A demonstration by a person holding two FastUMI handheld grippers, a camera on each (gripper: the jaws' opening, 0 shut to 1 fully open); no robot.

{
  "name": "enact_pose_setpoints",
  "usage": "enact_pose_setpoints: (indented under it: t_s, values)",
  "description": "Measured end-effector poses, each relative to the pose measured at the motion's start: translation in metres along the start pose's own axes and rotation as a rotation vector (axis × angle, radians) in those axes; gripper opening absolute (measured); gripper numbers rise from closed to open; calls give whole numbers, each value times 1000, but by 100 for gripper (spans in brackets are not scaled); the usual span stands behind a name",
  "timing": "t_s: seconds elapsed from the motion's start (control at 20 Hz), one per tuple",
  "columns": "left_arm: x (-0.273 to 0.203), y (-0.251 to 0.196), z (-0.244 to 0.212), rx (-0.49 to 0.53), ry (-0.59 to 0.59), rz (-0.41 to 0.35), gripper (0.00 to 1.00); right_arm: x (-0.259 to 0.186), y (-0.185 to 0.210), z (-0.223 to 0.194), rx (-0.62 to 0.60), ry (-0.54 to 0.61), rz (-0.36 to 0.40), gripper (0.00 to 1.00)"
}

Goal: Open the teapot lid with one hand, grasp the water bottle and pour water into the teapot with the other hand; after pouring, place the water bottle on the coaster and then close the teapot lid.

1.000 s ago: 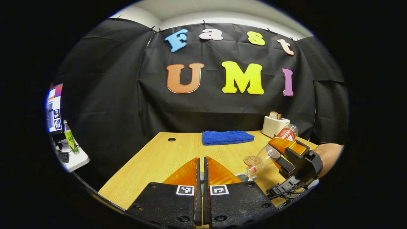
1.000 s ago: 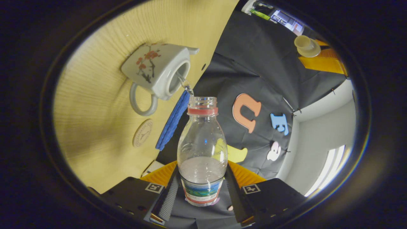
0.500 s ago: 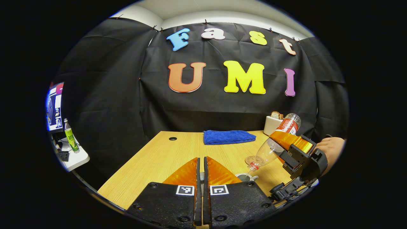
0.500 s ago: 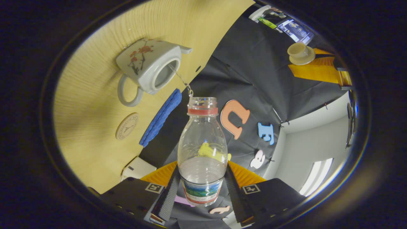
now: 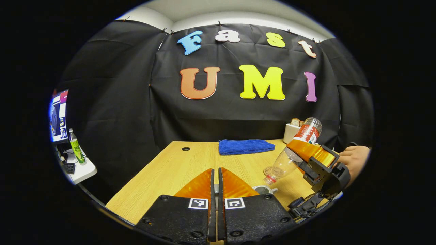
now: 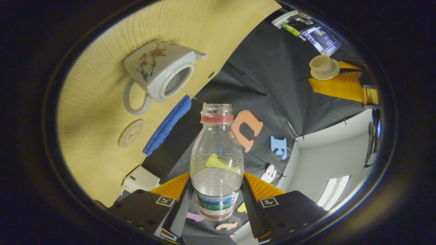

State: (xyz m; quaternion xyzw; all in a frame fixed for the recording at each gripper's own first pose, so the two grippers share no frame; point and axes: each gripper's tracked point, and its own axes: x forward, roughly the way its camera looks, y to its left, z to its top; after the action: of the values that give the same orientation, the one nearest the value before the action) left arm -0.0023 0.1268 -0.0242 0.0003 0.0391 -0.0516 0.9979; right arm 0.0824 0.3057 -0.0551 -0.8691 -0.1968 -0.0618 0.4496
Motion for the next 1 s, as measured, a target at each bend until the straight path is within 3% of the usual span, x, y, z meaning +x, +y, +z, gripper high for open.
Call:
enact_pose_setpoints:
  t_s: [0.25,0.3,0.5,0.55,0.7,1.0]
  values:
    - [0,-1,0,0,4,1,0,-1,-1,1,-15,-3,-2,74]
    - [0,0,0,-1,4,3,4,-2,-1,1,-10,-2,-3,76]
    - [0,2,-1,-1,8,16,4,-2,5,-9,78,21,17,76]
    - [0,3,-3,7,9,18,0,-3,9,-11,126,34,28,74]
    - [1,7,-3,33,10,28,4,-8,32,-11,329,57,106,77]
    - [-2,9,0,10,6,30,4,-7,50,-20,750,109,163,77]
